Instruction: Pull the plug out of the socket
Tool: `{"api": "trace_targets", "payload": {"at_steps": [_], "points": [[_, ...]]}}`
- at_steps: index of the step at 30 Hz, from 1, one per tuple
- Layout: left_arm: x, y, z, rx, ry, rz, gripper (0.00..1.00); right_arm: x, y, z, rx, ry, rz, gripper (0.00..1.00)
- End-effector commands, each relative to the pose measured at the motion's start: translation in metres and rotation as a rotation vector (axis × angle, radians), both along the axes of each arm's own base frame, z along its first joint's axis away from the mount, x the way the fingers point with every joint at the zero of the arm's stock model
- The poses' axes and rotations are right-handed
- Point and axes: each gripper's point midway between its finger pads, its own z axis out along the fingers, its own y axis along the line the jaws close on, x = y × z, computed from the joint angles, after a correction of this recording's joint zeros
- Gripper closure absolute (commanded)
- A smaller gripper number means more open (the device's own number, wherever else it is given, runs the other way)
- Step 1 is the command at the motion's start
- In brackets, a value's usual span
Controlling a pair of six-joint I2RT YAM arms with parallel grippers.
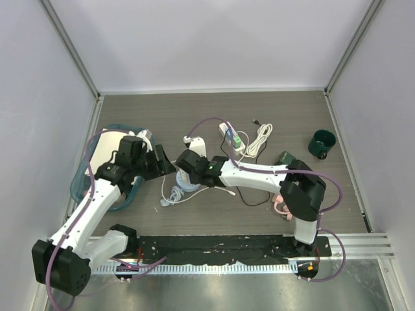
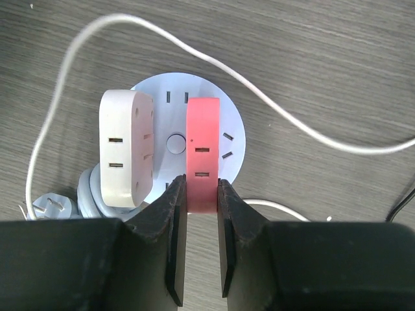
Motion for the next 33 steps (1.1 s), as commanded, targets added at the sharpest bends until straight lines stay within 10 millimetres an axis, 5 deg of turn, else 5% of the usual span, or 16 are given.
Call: {"api": "trace_targets", "payload": {"at_steps": [1, 10, 20, 33], "points": [[0.008, -0.014, 0.003, -0.059, 0.000, -0.028, 0.41, 0.000, 0.001, 0.023, 0.065, -0.049, -0.083, 0.87], [0.008, -0.026, -0.031, -0.107, 0.117, -0.029, 0.39, -0.005, 0.005, 0.024, 0.102, -0.052, -0.067, 0.87], [0.030, -0.035, -0.042, -0.144, 0.136, 0.010, 0.39, -0.008, 0.008, 0.021, 0.107, -0.058, -0.042, 0.87], [0.030, -0.028, -0.064, -0.096, 0.164, 0.037, 0.43, -0.008, 0.012, 0.023, 0.106, -0.062, -0.019, 0.88]]}}
